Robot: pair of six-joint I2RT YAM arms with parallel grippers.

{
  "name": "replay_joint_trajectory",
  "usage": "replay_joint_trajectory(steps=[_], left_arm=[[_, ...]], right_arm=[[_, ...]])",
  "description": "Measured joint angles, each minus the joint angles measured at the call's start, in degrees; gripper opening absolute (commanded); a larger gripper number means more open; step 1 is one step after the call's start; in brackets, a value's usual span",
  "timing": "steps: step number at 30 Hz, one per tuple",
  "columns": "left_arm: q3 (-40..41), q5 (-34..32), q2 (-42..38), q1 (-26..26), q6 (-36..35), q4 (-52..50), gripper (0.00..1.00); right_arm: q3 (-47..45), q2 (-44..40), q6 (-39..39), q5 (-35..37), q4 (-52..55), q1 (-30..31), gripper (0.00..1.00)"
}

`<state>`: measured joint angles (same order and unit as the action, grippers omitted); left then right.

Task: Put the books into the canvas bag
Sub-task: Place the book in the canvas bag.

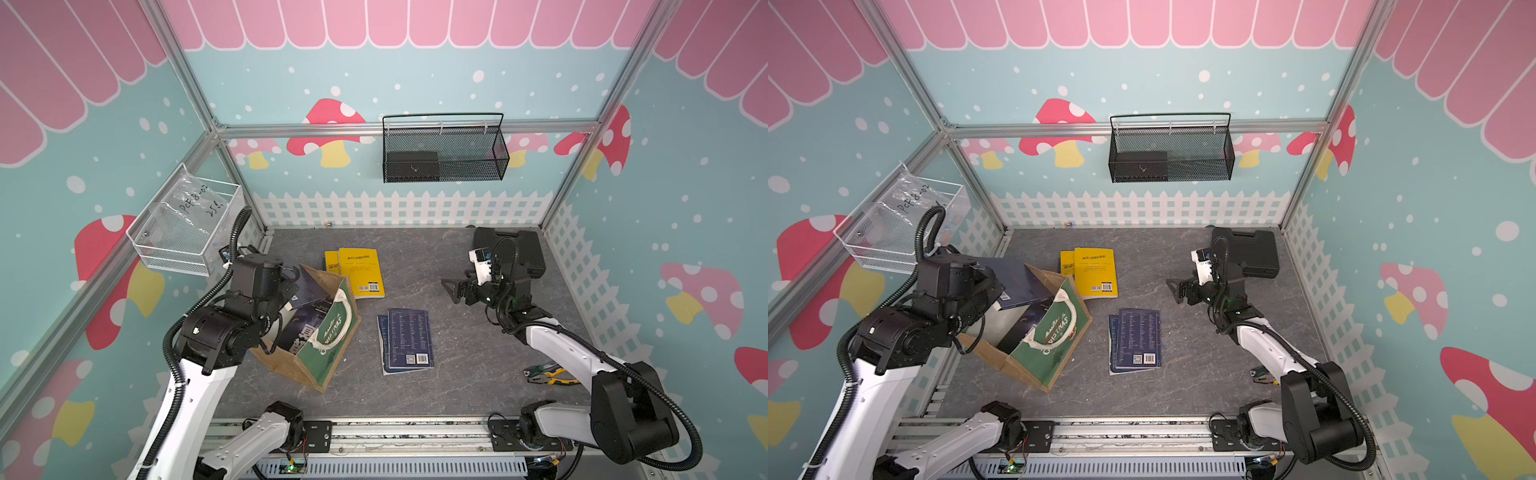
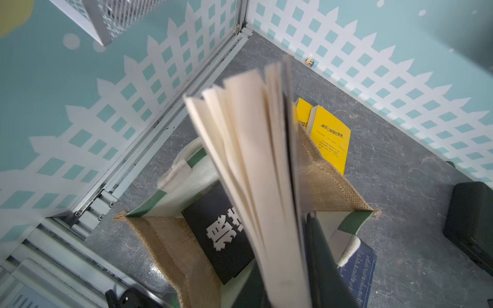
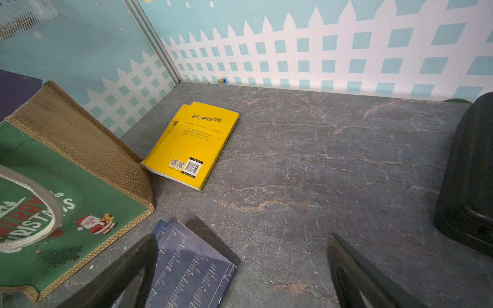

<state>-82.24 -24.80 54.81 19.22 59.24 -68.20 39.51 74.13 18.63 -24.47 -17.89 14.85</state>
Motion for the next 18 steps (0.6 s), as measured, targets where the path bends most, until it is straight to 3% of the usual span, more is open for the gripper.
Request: replay_joint_trajectory(steps=[8, 18], left_arm=[[10.0, 4.5, 0.0, 0.0, 6.3, 5.0, 0.0], [21.8, 6.3, -0.2, 0.0, 7.8, 13.6, 0.0]], right_arm=[[-0.1, -1.1, -0.2, 0.2, 0.8, 0.2, 1.0], [-0.1, -1.5, -0.9, 0.8, 2.8, 1.7, 1.0]])
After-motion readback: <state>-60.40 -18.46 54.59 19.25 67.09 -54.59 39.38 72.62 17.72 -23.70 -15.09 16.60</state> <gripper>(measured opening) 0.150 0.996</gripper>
